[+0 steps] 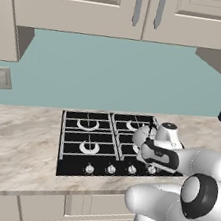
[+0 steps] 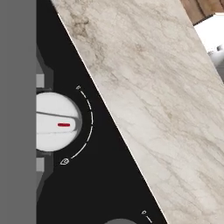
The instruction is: The kettle is done boiling. Turn off the stove, then wait for 300 timesteps before moving the kettle to the dining table.
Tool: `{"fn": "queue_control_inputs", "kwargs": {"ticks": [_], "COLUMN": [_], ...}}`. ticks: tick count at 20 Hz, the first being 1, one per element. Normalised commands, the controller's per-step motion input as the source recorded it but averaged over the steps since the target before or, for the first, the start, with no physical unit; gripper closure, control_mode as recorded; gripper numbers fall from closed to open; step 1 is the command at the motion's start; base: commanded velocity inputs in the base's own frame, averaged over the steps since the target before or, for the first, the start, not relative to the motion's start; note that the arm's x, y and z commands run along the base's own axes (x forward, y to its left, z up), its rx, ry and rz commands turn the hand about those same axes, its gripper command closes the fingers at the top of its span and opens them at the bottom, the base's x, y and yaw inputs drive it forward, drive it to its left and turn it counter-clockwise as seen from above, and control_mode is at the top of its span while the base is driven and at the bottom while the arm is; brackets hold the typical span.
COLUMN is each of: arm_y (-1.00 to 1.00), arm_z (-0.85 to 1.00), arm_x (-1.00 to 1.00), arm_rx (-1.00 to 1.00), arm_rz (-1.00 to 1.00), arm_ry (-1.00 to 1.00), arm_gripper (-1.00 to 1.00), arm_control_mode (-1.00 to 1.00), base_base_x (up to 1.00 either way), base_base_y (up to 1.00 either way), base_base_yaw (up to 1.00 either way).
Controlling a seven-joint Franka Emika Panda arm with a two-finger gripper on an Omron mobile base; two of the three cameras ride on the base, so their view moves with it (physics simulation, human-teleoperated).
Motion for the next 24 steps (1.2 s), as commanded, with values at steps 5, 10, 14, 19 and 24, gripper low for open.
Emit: {"fn": "queue_control_inputs", "kwargs": {"ticks": [5, 10, 14, 19, 24], "arm_y": [0.0, 0.0, 0.02, 0.02, 0.01], "arm_z": [-0.04, -0.08, -0.05, -0.06, -0.1], "arm_x": [-0.47, -0.4, -0.2, -0.08, -0.08], "arm_rx": [0.02, 0.01, 0.01, 0.0, 0.0], "arm_rz": [-0.33, -0.35, -0.36, -0.35, -0.35], "arm_ry": [0.0, 0.0, 0.0, 0.0, 0.0], "arm_gripper": [1.0, 1.0, 1.0, 1.0, 1.0], "arm_control_mode": [-1.0, -1.0, -1.0, -1.0, -1.0], "base_base_x": [0.0, 0.0, 0.0, 0.0, 0.0], "base_base_y": [0.0, 0.0, 0.0, 0.0, 0.0], "base_base_yaw": [0.0, 0.0, 0.0, 0.0, 0.0]}}
